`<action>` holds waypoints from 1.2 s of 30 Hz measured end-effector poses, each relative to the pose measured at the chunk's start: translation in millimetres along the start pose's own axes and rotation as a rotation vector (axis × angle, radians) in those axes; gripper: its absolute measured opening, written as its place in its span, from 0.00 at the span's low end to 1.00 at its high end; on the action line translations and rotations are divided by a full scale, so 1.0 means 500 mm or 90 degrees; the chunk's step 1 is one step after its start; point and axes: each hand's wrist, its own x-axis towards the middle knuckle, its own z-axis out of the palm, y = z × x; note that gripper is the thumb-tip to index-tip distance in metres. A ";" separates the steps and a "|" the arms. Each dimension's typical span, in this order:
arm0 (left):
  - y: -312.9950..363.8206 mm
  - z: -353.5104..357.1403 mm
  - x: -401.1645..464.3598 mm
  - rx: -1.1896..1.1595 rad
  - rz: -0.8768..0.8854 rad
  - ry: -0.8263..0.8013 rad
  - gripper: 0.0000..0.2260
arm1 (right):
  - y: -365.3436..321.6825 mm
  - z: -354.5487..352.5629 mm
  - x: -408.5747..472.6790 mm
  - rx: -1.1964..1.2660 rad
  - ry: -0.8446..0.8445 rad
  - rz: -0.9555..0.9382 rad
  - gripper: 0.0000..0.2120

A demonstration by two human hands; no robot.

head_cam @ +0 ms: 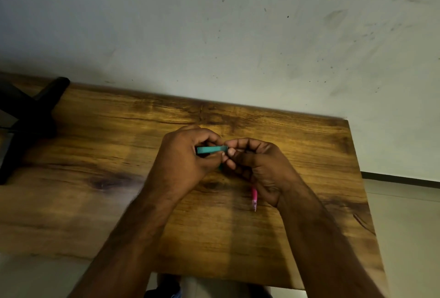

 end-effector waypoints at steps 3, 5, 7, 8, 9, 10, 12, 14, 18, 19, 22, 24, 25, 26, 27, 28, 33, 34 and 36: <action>0.007 -0.002 0.003 -0.050 -0.014 -0.001 0.09 | -0.003 -0.002 0.001 0.027 -0.013 0.011 0.08; 0.010 -0.003 0.005 -0.069 -0.024 -0.004 0.09 | -0.004 -0.002 0.002 0.040 -0.016 0.012 0.08; 0.012 -0.005 0.005 -0.087 -0.035 -0.010 0.09 | -0.006 -0.001 0.002 0.052 -0.020 0.008 0.09; 0.012 -0.007 0.005 -0.096 -0.039 -0.013 0.09 | -0.007 -0.001 0.001 0.056 -0.022 0.006 0.09; 0.012 -0.008 0.005 -0.102 -0.041 -0.013 0.09 | -0.008 0.000 0.001 0.059 -0.023 0.004 0.09; 0.012 -0.009 0.006 -0.103 -0.041 -0.010 0.09 | -0.009 0.000 0.001 0.061 -0.024 0.003 0.10; 0.013 -0.011 0.006 -0.101 -0.036 -0.005 0.09 | -0.010 0.000 0.000 0.063 -0.026 0.002 0.10; 0.013 -0.013 0.006 -0.101 -0.032 -0.004 0.09 | -0.010 0.000 0.000 0.064 -0.027 0.000 0.10; 0.013 -0.014 0.007 -0.089 -0.017 -0.011 0.09 | -0.012 -0.002 0.000 0.060 -0.025 -0.007 0.09; 0.013 -0.015 0.007 -0.087 -0.015 -0.013 0.09 | -0.013 -0.003 0.001 0.058 -0.024 -0.009 0.09; 0.012 -0.015 0.007 -0.088 -0.014 -0.015 0.08 | -0.013 -0.005 0.003 0.036 0.001 -0.028 0.09; 0.009 -0.014 0.007 -0.095 -0.022 -0.009 0.09 | -0.015 -0.006 0.005 -0.001 0.041 -0.064 0.08; 0.006 -0.013 0.007 -0.099 -0.033 -0.002 0.09 | -0.016 -0.008 0.007 -0.037 0.071 -0.091 0.08; 0.002 -0.011 0.009 -0.103 -0.048 0.005 0.09 | -0.018 -0.012 0.009 -0.086 0.107 -0.122 0.08; -0.002 -0.009 0.010 -0.106 -0.060 0.013 0.08 | -0.021 -0.017 0.011 -0.139 0.147 -0.152 0.07; -0.007 -0.006 0.012 -0.105 -0.069 0.021 0.08 | -0.022 -0.024 0.013 -0.184 0.185 -0.180 0.06; -0.042 0.023 0.014 -0.035 -0.109 0.060 0.08 | -0.030 -0.055 0.015 -0.247 0.293 -0.275 0.07; -0.045 0.030 0.014 -0.014 -0.116 0.060 0.08 | -0.030 -0.057 0.015 -0.237 0.295 -0.282 0.07; -0.045 0.043 0.012 0.032 -0.122 0.059 0.09 | -0.030 -0.054 0.015 -0.222 0.286 -0.290 0.07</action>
